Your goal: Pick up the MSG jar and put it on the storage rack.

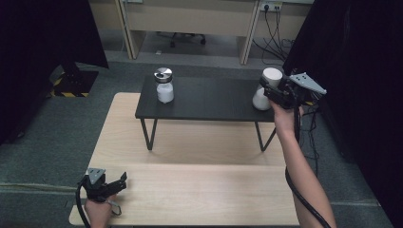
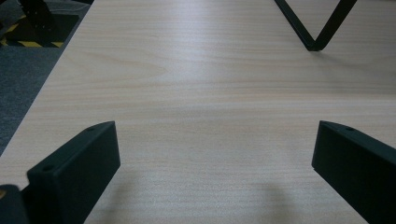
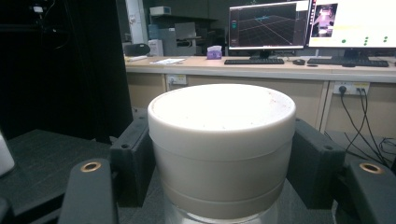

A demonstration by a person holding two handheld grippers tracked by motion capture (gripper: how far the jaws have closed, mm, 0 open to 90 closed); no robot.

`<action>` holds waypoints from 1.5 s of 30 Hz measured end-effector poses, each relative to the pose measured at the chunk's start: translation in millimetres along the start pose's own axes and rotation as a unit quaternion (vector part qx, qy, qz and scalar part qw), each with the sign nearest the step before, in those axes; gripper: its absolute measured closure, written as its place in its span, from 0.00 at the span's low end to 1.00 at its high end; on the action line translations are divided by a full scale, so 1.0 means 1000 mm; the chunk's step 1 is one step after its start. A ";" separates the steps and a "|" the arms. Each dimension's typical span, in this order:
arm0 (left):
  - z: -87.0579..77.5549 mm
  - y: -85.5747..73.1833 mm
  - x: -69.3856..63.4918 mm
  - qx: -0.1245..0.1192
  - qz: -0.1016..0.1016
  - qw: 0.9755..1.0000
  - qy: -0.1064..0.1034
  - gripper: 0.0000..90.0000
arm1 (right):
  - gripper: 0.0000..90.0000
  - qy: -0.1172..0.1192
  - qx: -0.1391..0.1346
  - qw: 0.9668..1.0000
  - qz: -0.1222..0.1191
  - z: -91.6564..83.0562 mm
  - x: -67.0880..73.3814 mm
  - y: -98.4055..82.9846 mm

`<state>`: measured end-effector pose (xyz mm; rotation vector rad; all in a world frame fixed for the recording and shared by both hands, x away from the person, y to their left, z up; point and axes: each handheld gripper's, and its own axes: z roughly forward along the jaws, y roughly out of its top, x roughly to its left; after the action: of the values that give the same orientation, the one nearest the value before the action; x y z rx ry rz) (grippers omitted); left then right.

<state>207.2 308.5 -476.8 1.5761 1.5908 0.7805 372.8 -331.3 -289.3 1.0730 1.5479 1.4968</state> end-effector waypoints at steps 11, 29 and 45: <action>0.000 0.000 0.000 0.000 0.001 1.000 0.000 0.00 | 0.16 -0.004 0.008 1.000 -0.022 0.001 0.004 0.005; 0.000 0.000 -0.001 0.002 0.003 1.000 0.002 0.00 | 0.00 -0.035 -0.010 0.999 -0.033 -0.017 0.016 -0.010; 0.001 0.002 -0.002 0.007 0.006 1.000 0.002 0.00 | 0.00 -0.040 0.001 0.999 -0.015 -0.047 0.015 -0.041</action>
<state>208.5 306.7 -475.6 1.5948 1.5947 0.7815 320.4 -334.9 -326.5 1.0929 1.5035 1.4150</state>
